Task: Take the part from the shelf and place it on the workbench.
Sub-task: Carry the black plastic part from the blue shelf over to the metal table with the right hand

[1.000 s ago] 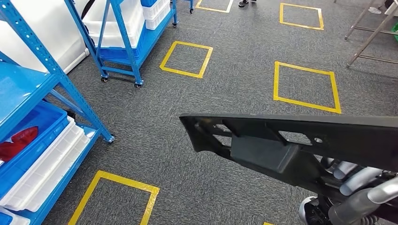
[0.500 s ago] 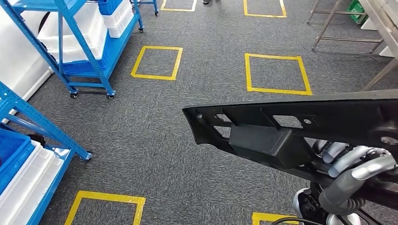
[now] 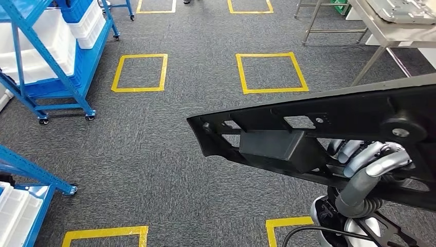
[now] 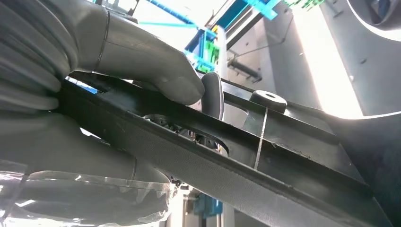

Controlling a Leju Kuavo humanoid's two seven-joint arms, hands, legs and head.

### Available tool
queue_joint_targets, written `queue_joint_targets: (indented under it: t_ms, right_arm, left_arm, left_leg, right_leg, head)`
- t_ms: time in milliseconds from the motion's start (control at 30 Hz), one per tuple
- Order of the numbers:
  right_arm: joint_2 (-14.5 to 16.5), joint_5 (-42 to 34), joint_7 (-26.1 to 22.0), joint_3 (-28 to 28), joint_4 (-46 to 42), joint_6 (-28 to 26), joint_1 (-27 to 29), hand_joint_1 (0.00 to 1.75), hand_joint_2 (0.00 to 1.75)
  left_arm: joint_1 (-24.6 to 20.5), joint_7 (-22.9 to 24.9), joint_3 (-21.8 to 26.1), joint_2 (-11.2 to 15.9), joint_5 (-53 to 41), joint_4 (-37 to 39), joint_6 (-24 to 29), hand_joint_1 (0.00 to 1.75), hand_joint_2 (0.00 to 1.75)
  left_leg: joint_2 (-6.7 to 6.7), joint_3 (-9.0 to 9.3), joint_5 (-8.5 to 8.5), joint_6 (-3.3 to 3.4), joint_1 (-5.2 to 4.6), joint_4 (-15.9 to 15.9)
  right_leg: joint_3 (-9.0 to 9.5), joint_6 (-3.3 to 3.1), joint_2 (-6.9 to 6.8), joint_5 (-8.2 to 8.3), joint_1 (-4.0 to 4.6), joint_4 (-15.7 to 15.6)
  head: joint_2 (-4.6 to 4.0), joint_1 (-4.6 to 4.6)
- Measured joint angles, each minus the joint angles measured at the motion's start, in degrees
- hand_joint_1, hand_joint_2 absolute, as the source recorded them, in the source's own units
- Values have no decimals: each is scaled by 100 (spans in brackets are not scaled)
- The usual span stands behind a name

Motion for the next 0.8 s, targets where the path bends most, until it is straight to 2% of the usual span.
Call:
queue_joint_targets:
  t_ms: [67,100,133,167,233,267,300,367,400,433,467,500,533,600,633,667,700,733,800]
  right_arm:
    - [5,2,0,2,21,1,-6,175,175]
    - [12,3,0,4,29,2,-12,175,175]
    - [21,8,0,5,36,4,-17,175,175]
    - [32,17,0,7,43,9,-22,175,175]
    - [55,49,0,18,49,33,-41,175,175]
    - [68,70,0,29,53,45,-65,175,175]
    - [85,97,0,52,64,46,-100,175,175]
    - [124,139,0,119,119,-21,-175,175,175]
    - [143,143,0,154,168,-74,-201,175,175]
    - [166,127,0,178,224,-129,-215,175,175]
    - [194,101,0,189,282,-171,-226,175,175]
    - [231,73,0,189,335,-197,-241,175,175]
    - [272,51,0,184,379,-207,-263,175,175]
    - [340,37,0,170,458,-185,-319,175,175]
    - [363,39,0,168,493,-164,-340,175,175]
    - [378,43,0,166,526,-147,-352,175,175]
    - [388,46,0,164,553,-133,-359,175,175]
    - [393,48,0,158,572,-124,-361,175,175]
    - [395,49,0,141,604,-117,-384,175,175]
  left_arm:
    - [-7,1,0,-3,-1,0,-6,0,175]
    - [-9,2,0,-4,-1,0,-8,0,175]
    - [-12,9,0,-4,1,0,-9,0,175]
    - [-15,16,1,-4,10,0,-11,0,175]
    - [-26,17,12,-2,57,0,-22,0,175]
    - [-26,3,26,-2,92,0,-30,0,175]
    - [-21,-14,47,-2,129,0,-38,0,175]
    - [22,-31,115,-2,216,0,-33,0,175]
    - [54,-28,157,-2,267,0,-13,0,175]
    - [89,-21,203,1,313,0,19,0,175]
    - [118,-12,247,4,350,0,58,0,175]
    - [137,-6,286,10,373,0,92,0,175]
    - [147,-3,319,17,384,0,115,0,175]
    - [154,-6,374,36,389,0,131,0,175]
    - [157,-9,397,44,388,0,131,0,175]
    - [160,-10,416,51,388,0,130,0,175]
    - [159,-12,425,57,389,0,130,0,175]
    - [157,-11,428,62,390,0,130,0,175]
    - [152,-15,431,69,393,0,130,0,175]
  left_leg:
    - [111,30,-48,-50,-14,25]
    - [157,45,-73,-82,-26,38]
    - [203,59,-94,-119,-38,46]
    - [253,73,-109,-154,-45,45]
    - [321,112,-151,-224,-28,52]
    - [252,102,-219,-252,-14,124]
    - [130,34,-344,-274,3,311]
    - [-159,-308,-707,-296,24,1041]
    - [-225,-518,-853,-301,28,1443]
    - [-253,-675,-899,-301,27,1708]
    - [-266,-739,-828,-294,27,1758]
    - [-286,-690,-643,-279,27,1562]
    - [-344,-548,-392,-259,27,1177]
    - [-597,-246,-53,-222,34,418]
    - [-688,-162,9,-206,31,211]
    - [-731,-136,2,-187,22,146]
    - [-677,-129,16,-161,9,129]
    - [-621,-117,35,-123,14,100]
    - [-488,-87,76,-41,28,26]
  right_leg:
    - [453,-16,-243,331,8,-832]
    - [604,-41,-345,409,26,-1118]
    - [675,-71,-407,427,47,-1260]
    - [672,-104,-390,409,70,-1272]
    - [675,-166,-252,422,66,-1304]
    - [690,-203,-189,431,55,-1326]
    - [706,-239,-125,441,41,-1347]
    - [719,-289,16,448,44,-1359]
    - [720,-300,98,449,56,-1357]
    - [723,-306,185,449,69,-1354]
    - [727,-307,269,448,80,-1349]
    - [733,-305,350,446,86,-1341]
    - [739,-298,426,441,88,-1330]
    - [725,-265,554,434,87,-1304]
    - [708,-238,609,436,78,-1298]
    - [689,-203,659,445,66,-1299]
    - [676,-162,714,458,52,-1309]
    - [669,-130,713,458,45,-1308]
    - [570,-86,473,322,62,-1117]
  head:
    - [0,-1]
    - [1,0]
    - [1,0]
    - [1,0]
    - [1,-1]
    - [1,-1]
    - [1,-1]
    - [1,-1]
    - [1,-1]
    - [1,-1]
    - [1,-1]
    - [1,-1]
    - [1,-1]
    - [1,-1]
    - [1,-1]
    - [1,-1]
    - [1,-1]
    - [1,-1]
    - [1,0]
